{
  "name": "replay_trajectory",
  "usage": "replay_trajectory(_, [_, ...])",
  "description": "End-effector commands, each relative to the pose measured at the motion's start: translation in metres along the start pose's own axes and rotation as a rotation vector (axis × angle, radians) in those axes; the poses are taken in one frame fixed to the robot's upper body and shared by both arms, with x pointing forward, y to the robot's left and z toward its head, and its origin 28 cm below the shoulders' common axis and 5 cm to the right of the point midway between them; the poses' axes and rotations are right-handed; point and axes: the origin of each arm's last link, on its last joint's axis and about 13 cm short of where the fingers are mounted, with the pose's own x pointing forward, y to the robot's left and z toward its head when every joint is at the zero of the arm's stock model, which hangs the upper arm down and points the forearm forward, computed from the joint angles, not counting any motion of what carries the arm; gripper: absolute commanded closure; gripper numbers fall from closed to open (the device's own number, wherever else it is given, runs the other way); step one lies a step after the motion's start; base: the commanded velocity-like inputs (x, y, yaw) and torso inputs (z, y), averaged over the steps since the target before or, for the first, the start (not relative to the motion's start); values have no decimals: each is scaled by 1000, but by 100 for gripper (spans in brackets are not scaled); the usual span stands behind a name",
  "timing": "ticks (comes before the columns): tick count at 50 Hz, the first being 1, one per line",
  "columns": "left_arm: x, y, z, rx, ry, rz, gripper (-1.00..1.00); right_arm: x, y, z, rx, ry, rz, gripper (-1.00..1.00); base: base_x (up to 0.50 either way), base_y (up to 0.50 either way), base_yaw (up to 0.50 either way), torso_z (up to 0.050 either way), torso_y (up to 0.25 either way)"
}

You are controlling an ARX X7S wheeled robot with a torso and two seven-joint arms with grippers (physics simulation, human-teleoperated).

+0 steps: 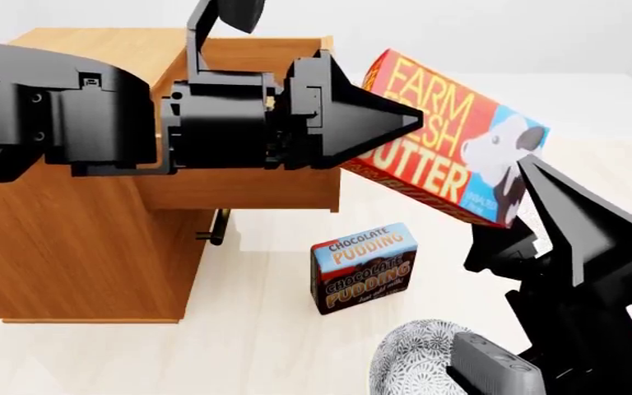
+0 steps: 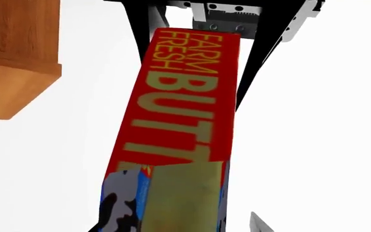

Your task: Put the butter at the front in the top drawer of the cabinet and close it.

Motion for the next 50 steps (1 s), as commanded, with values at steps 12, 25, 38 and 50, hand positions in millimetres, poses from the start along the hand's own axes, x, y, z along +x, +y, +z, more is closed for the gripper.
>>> replay_trajectory(12, [-11,-5,6,40,-59,43,100,-2,9,-2,20,51,58,-100,0,0,0,0,1])
replay_trajectory(25, [-12,-7,6,45,-61,38,100,-6,12,-4,25,86,80,-100,0,0,0,1,1])
replay_trajectory(38, [-23,-20,8,78,-100,24,100,-6,12,-4,29,95,73,-100,0,0,0,0,2])
replay_trajectory(50, [-32,-26,11,109,-128,39,100,-3,10,-6,26,110,77,-100,0,0,0,1,1])
